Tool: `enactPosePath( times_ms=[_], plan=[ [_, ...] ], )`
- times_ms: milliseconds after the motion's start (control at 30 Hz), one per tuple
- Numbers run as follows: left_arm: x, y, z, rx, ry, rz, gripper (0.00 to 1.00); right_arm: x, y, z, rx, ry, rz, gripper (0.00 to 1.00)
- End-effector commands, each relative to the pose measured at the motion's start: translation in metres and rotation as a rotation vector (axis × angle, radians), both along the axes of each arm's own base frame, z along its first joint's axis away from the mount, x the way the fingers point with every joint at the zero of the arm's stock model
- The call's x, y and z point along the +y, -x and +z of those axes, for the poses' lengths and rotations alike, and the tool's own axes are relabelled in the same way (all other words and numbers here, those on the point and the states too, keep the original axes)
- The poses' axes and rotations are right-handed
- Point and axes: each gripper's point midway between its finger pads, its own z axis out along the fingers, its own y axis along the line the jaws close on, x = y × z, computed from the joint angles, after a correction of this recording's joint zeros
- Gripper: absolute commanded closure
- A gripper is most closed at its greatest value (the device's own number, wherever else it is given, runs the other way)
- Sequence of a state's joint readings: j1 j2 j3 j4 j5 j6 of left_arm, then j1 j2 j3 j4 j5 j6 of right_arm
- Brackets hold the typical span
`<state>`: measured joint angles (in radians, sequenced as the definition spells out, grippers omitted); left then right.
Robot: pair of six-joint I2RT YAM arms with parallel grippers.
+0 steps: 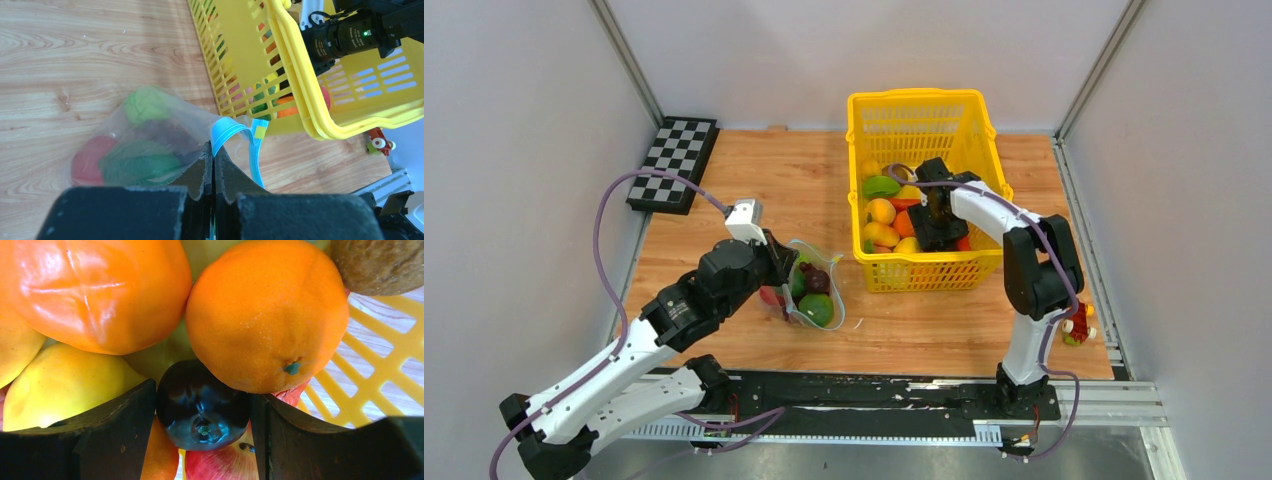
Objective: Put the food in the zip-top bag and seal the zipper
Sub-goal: Pick up the fake fruit from the bin.
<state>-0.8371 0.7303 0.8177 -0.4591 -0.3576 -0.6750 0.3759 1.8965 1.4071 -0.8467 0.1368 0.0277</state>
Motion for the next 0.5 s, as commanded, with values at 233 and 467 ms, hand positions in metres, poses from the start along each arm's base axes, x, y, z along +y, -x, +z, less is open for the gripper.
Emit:
enactPosePath(
  times_ms=[233,467],
  plan=[
    [0.0,-0.004,0.01,-0.031,0.038,0.015,0.97,-0.003,0.012,0.013,0.015,-0.03,-0.001,0.67],
    [-0.002,-0.005,0.01,-0.029,0.036,0.013,0.97,0.001,-0.002,0.083,-0.214,-0.11,-0.014,0.71]
  ],
)
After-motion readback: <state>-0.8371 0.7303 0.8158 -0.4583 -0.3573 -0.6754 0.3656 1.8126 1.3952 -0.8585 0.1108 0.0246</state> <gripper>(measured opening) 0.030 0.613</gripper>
